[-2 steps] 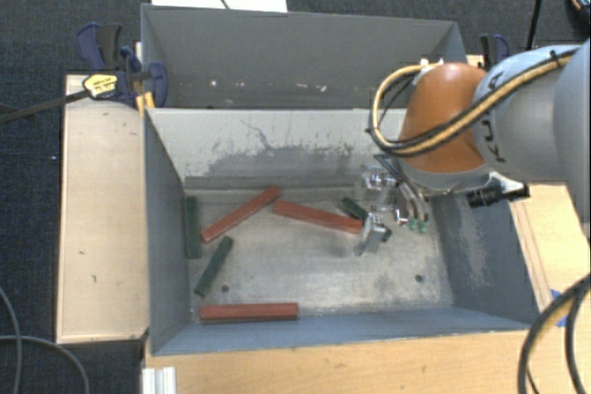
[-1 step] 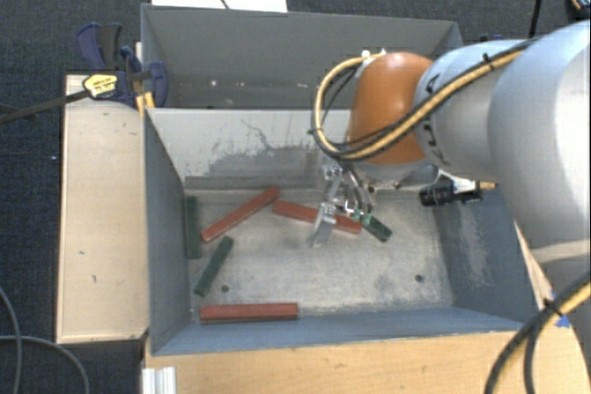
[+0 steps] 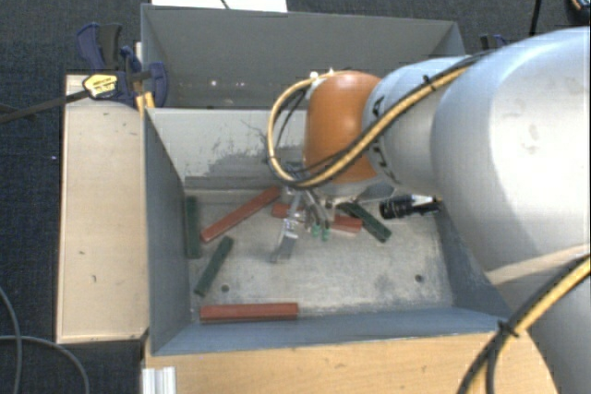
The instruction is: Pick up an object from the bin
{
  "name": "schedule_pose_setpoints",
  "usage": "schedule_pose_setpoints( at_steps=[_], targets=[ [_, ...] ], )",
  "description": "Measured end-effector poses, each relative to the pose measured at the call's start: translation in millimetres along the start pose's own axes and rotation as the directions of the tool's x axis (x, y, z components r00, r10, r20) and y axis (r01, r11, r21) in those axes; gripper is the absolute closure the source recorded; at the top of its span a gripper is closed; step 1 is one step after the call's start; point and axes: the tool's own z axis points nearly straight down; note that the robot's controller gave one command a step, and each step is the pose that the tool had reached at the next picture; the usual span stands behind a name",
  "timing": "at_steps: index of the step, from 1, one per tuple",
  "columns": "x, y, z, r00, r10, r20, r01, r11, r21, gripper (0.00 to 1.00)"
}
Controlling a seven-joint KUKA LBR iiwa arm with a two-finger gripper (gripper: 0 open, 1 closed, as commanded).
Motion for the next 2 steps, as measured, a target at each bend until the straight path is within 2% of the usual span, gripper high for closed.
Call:
schedule_pose_setpoints(
  at_steps=[1,2],
  targets=[
    [10.8,-21.2,-1.5,0.983,0.183,0.001,-0.183,0.983,0.002,0.0],
    [10.4,-20.6,-1.9,0.984,0.179,0.002,-0.179,0.984,0.002,1.0]
  ],
)
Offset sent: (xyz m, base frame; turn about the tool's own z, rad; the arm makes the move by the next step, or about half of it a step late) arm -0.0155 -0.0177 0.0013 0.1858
